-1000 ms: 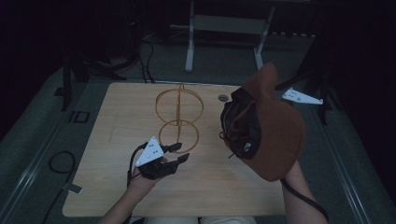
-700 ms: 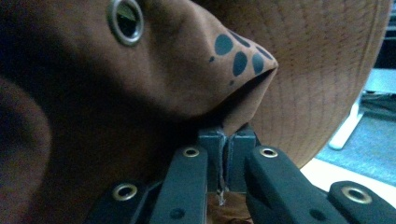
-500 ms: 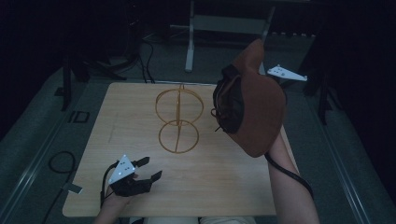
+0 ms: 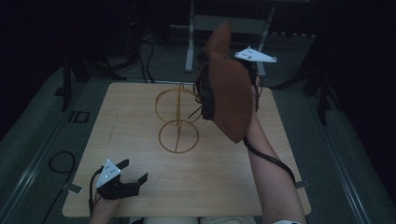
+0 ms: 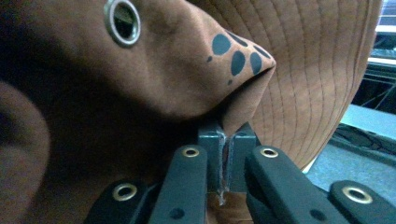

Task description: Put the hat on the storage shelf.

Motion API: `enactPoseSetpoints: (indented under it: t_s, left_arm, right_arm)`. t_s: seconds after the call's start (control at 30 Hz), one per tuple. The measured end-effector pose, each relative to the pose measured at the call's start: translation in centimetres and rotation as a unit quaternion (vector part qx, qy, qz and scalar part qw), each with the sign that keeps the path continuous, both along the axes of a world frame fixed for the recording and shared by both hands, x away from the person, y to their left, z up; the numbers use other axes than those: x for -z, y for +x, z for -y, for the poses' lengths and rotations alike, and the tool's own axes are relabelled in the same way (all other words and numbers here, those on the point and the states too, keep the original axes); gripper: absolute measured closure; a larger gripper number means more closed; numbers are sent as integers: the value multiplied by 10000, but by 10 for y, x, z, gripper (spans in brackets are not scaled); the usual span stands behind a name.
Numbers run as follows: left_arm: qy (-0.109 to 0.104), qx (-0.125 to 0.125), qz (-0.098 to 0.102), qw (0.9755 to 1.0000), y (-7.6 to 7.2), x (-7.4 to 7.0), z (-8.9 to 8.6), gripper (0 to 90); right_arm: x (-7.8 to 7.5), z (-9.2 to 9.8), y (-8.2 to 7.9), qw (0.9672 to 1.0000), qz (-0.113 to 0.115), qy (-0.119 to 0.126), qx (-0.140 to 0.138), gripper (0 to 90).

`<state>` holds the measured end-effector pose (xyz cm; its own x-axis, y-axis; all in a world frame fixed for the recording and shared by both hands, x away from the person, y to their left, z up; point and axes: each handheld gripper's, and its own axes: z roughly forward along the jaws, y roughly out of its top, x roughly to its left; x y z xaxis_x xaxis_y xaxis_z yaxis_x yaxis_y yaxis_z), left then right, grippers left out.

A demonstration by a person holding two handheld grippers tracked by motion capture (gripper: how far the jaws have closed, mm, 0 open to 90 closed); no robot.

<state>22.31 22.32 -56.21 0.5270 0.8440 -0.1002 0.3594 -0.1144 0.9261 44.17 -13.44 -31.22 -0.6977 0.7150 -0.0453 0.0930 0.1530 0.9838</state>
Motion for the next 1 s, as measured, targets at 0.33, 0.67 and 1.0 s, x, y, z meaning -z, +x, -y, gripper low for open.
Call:
enactPoseSetpoints:
  t_s: [0.33,0.67,1.0]
  left_arm:
    - [-148,-48,16,9999,0,0,-4,104]
    - [-199,-24,-22,9998,1,3,-5,104]
    - [-219,-4,-49,9997,2,4,-5,104]
  right_arm:
    - [19,-55,2,9942,-544,-553,-749,864]
    - [35,-84,12,9870,-991,-727,-1033,803]
    - [34,-99,15,9859,-1167,-708,-966,508]
